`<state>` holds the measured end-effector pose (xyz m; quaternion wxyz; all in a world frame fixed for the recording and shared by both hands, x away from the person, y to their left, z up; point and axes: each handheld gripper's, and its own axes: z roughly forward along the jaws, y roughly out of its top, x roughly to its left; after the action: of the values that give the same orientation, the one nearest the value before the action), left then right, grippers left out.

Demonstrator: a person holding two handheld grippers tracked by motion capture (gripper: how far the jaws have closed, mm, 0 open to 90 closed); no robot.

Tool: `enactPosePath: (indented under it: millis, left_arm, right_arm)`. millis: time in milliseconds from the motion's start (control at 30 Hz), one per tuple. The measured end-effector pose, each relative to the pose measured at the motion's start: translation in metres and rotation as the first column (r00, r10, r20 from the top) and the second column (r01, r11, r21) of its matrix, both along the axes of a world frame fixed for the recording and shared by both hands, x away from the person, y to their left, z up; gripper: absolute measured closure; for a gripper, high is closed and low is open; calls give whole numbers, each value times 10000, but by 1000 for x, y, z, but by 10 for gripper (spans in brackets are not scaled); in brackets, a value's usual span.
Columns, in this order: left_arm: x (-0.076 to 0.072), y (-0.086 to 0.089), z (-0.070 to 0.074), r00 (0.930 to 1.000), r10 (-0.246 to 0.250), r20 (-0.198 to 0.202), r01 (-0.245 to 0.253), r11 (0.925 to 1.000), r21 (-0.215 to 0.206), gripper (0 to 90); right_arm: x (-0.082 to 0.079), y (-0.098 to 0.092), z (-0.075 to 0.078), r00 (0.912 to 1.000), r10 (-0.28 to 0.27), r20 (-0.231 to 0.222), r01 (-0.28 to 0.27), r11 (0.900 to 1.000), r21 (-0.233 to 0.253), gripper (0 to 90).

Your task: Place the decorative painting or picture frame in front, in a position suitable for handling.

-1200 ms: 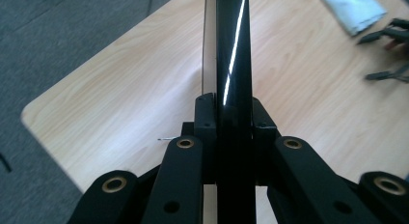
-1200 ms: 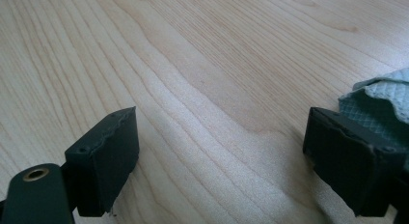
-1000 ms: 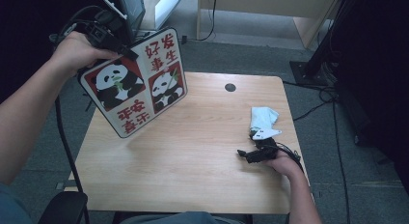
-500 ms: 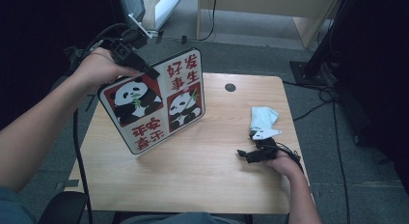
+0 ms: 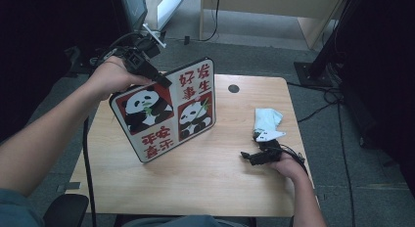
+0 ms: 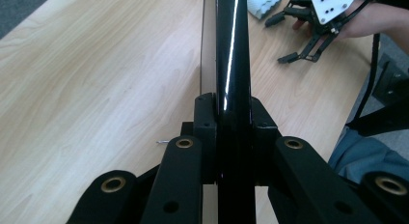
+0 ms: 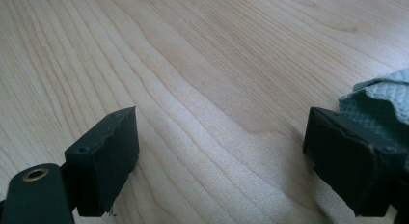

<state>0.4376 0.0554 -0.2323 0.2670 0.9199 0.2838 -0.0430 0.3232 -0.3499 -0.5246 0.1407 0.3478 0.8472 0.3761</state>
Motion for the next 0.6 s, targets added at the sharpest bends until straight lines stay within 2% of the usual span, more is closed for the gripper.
enactPosePath:
  millis: [267, 600]
  left_arm:
    - [0, -4, -3, 9998, 5, -214, -7, 9999, -115, 797]
    - [8, -1, -7, 9968, 439, -662, -465, 9982, -384, 794]
  right_arm:
    - [0, 0, 0, 10000, -4, -5, 4, 10000, 2, 125]
    - [0, 0, 0, 10000, 3, -10, -3, 10000, -4, 125]
